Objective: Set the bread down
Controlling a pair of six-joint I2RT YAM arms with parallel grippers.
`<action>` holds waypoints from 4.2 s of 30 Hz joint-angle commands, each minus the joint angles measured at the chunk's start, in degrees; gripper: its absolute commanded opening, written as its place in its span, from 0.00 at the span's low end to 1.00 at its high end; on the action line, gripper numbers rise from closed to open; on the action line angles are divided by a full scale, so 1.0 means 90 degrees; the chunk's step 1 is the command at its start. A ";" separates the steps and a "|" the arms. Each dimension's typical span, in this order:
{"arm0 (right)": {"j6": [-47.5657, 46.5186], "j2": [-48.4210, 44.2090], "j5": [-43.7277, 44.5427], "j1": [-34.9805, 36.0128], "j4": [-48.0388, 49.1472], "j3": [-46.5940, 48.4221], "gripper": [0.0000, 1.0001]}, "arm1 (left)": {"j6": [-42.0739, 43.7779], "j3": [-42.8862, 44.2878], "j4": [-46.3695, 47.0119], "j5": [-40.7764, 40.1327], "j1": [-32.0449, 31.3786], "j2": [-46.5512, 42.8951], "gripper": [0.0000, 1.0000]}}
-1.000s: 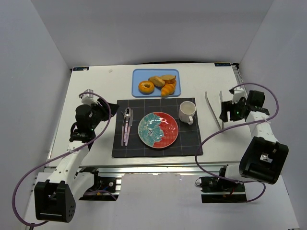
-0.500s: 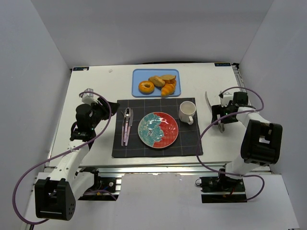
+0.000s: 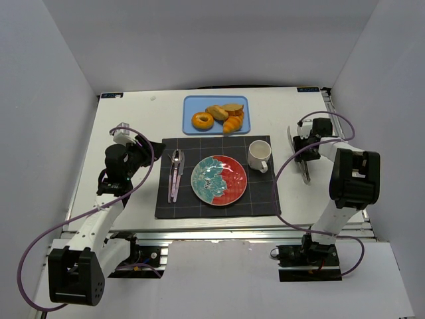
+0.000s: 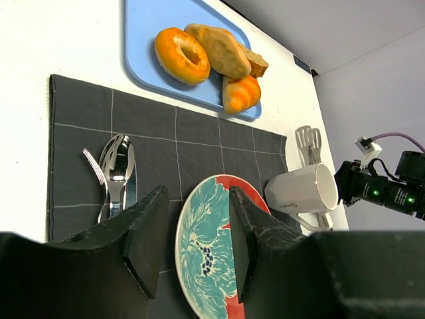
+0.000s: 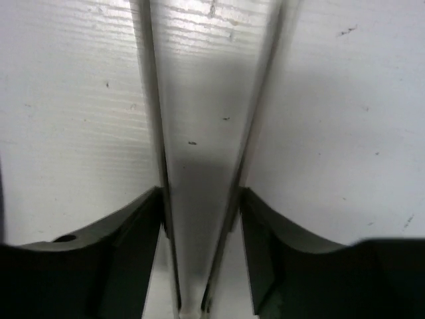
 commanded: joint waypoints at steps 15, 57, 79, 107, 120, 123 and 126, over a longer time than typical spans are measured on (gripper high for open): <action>-0.2855 -0.0691 -0.1299 0.1115 -0.1208 0.2321 0.42 | 0.0061 0.0188 0.0073 0.0067 -0.0029 0.0000 0.51; -0.8816 0.0286 0.0360 0.3001 -0.2371 0.3555 0.47 | 0.0051 -0.0086 -0.0162 -0.0148 -0.0038 -0.0508 0.51; -0.8944 0.0364 0.0683 0.3128 -0.1550 0.3106 0.52 | 0.0071 0.0002 -0.0191 -0.0148 -0.0029 -0.0440 0.51; -0.8895 0.0569 0.1073 0.3333 -0.1540 0.3037 0.33 | 0.0051 -0.0076 -0.0220 -0.0177 -0.0038 -0.0528 0.51; -0.8543 0.0550 0.0928 0.3314 -0.1648 0.3437 0.02 | 0.0061 -0.0066 -0.0308 -0.0216 -0.0029 -0.0616 0.51; -0.8290 0.0413 0.0723 0.3275 -0.1638 0.3700 0.00 | 0.0061 -0.0076 -0.0318 -0.0216 -0.0038 -0.0645 0.51; -0.8055 0.0257 0.0547 0.3216 -0.1774 0.3857 0.00 | 0.0051 -0.0076 -0.0299 -0.0207 -0.0038 -0.0645 0.51</action>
